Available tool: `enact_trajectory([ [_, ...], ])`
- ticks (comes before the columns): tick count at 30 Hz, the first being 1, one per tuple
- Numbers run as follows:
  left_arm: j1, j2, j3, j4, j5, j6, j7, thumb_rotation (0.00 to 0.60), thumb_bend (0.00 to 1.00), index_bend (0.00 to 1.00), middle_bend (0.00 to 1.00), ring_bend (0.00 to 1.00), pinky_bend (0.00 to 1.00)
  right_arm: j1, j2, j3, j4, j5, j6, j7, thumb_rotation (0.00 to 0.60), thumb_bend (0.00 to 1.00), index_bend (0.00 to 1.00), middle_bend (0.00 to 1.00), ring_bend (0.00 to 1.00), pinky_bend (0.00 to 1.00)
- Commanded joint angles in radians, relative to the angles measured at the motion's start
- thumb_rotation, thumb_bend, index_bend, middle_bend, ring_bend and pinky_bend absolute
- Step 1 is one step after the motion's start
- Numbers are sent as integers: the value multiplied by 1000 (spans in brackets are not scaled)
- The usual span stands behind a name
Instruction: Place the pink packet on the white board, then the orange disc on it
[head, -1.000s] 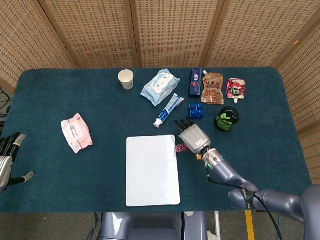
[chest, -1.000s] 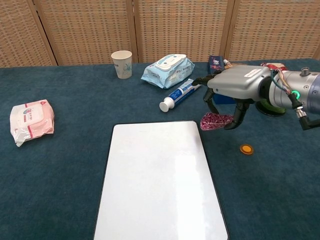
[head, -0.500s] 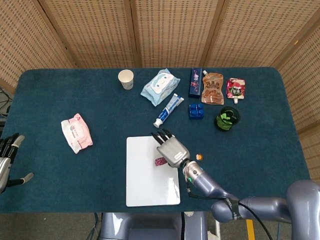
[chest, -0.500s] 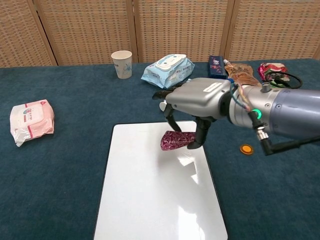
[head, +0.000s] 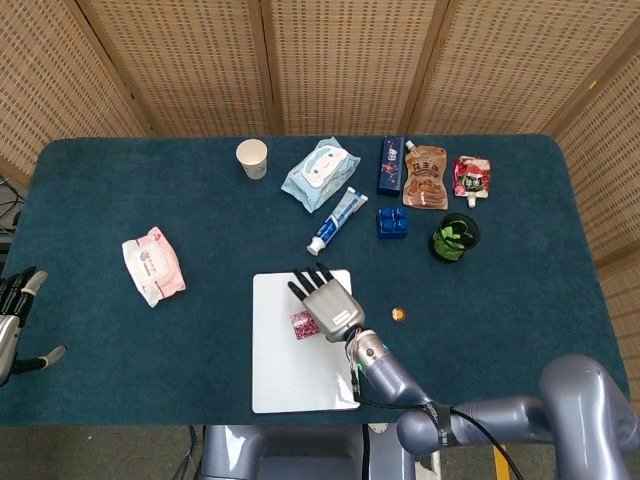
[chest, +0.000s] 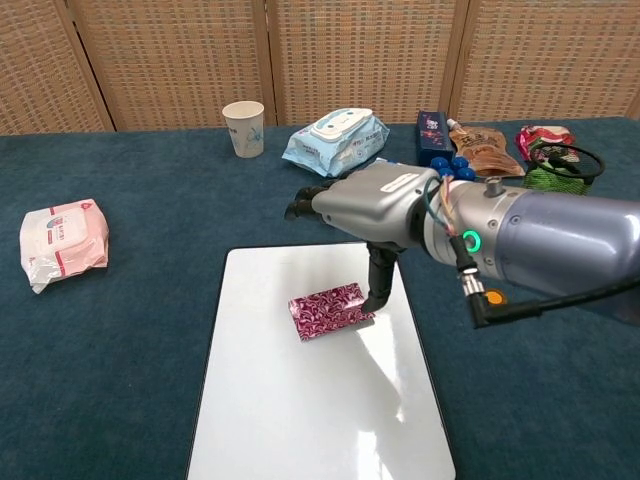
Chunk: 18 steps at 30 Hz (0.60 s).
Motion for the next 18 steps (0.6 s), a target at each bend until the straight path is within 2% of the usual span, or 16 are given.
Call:
enact_trajectory([
  [1, 1, 0, 0, 0, 1, 2, 0, 600, 0, 0, 0, 0, 0, -19, 62, -19, -47, -30, 10, 26, 600, 77, 72, 0, 0, 0],
  [5, 1, 0, 2, -1, 5, 2, 3, 600, 0, 0, 0, 0, 0, -61, 138, -66, -53, -81, 13, 74, 600, 153, 211, 0, 0, 0],
  [7, 0, -1, 3, -2, 8, 2, 7, 600, 0, 0, 0, 0, 0, -84, 165, -88, -34, -85, 15, 97, 600, 226, 291, 0, 0, 0],
  [12, 0, -5, 6, -7, 16, 5, 22, 600, 0, 0, 0, 0, 0, -139, 205, -121, 34, -96, -16, 203, 600, 260, 337, 0, 0, 0],
  [18, -2, -12, 6, -13, 18, 6, 46, 600, 0, 0, 0, 0, 0, -187, 196, -149, 129, -159, -64, 329, 600, 260, 358, 0, 0, 0],
])
